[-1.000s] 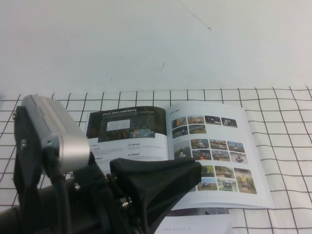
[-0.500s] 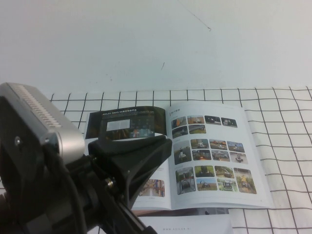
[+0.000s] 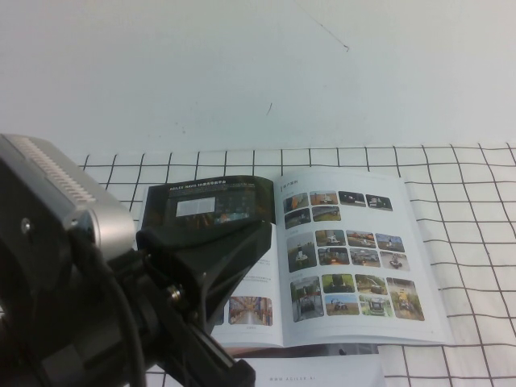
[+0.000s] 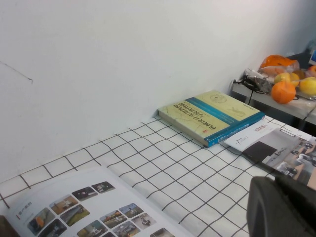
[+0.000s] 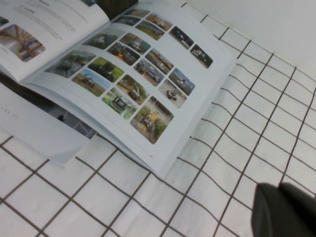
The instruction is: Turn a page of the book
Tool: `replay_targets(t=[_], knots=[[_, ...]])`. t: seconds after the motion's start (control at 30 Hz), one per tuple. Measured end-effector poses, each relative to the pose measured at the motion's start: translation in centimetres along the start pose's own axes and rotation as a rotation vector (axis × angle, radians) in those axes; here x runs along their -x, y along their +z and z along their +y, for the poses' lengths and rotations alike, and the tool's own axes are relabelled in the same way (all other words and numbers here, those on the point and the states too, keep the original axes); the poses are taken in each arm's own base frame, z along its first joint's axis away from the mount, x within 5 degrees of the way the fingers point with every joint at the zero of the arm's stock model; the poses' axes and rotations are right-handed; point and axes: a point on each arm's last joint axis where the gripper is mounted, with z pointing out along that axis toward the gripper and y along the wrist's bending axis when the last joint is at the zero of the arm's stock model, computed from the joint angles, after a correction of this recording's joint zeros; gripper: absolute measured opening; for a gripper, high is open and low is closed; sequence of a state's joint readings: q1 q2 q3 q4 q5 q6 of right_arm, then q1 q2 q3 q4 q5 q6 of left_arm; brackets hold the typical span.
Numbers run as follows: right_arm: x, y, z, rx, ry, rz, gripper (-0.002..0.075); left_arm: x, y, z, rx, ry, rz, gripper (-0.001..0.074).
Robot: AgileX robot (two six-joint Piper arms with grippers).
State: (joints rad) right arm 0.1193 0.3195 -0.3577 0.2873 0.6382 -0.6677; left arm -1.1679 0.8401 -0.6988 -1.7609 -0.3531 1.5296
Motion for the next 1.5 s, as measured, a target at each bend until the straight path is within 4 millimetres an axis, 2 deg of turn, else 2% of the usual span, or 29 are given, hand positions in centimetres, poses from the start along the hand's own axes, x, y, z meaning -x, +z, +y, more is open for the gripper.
replay_targets(t=[0.3, 0.53, 0.67, 0.8, 0.93, 1.03, 1.33, 1.5], knots=[[0.0, 0.0, 0.0, 0.004, 0.002, 0.002, 0.0, 0.0, 0.0, 0.1, 0.009, 0.0, 0.0, -0.0002], [0.0, 0.0, 0.0, 0.005, 0.003, 0.002, 0.0, 0.1, -0.3, 1.2, 0.126, -0.004, -0.009, -0.0002], [0.0, 0.0, 0.1, 0.007, 0.007, -0.001, 0.0, -0.2, -1.0, 3.2, 0.245, 0.025, -0.021, -0.0002], [0.0, 0.0, 0.1, 0.01, 0.01, -0.001, 0.0, -1.8, -1.7, 6.6, 0.427, 0.059, 0.008, -0.0002], [0.0, 0.0, 0.1, 0.011, 0.011, -0.002, 0.0, -3.9, -3.2, 9.2, 0.531, 0.049, 0.022, -0.0002], [0.0, 0.0, 0.1, 0.011, 0.013, -0.002, 0.0, -5.2, -5.2, 10.1, 0.563, 0.037, -0.011, -0.0002], [0.0, 0.0, 0.1, 0.011, 0.013, -0.001, 0.0, -9.6, -11.4, 10.0, 0.703, 0.079, -0.212, -0.0002], [0.0, 0.0, 0.1, 0.012, 0.013, 0.0, 0.0, -11.5, -13.0, 9.7, 0.76, 0.157, -0.296, -0.0002]])
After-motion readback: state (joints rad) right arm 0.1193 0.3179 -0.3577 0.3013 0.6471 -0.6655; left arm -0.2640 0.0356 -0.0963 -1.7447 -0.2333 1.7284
